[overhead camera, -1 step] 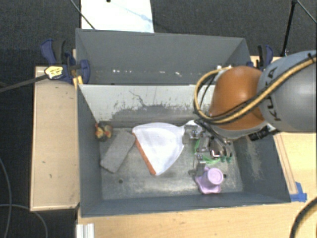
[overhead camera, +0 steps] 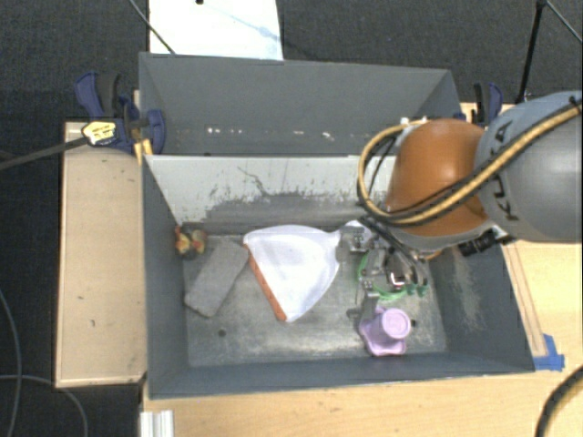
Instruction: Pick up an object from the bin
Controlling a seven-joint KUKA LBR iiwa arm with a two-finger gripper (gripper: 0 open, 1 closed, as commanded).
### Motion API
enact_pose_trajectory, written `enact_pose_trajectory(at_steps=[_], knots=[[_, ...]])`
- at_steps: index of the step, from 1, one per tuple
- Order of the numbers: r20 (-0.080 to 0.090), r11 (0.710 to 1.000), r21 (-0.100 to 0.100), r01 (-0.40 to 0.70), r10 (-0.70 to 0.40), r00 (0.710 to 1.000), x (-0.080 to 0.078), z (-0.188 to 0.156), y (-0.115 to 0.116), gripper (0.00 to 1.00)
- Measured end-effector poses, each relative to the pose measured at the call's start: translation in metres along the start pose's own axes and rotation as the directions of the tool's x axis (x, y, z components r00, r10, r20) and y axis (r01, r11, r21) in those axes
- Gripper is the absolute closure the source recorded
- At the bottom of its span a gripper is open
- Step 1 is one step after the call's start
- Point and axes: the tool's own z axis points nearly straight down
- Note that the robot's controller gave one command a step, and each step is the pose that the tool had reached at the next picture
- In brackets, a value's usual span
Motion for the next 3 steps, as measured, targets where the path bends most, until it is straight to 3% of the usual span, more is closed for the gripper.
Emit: enact_pose_trajectory(at_steps=[1,2,3], knots=[[0.006,1.000,0.002,-0.006,0.006,1.000,-0.001,0.030,0.037,0.00],[-0.003,1.000,-0.001,-0.007,0.007,1.000,0.002,0.065,0.087,0.00],[-0.001,0.995,-0.002,-0.097,0.097,0.995,0.012,0.073,0.070,0.00]])
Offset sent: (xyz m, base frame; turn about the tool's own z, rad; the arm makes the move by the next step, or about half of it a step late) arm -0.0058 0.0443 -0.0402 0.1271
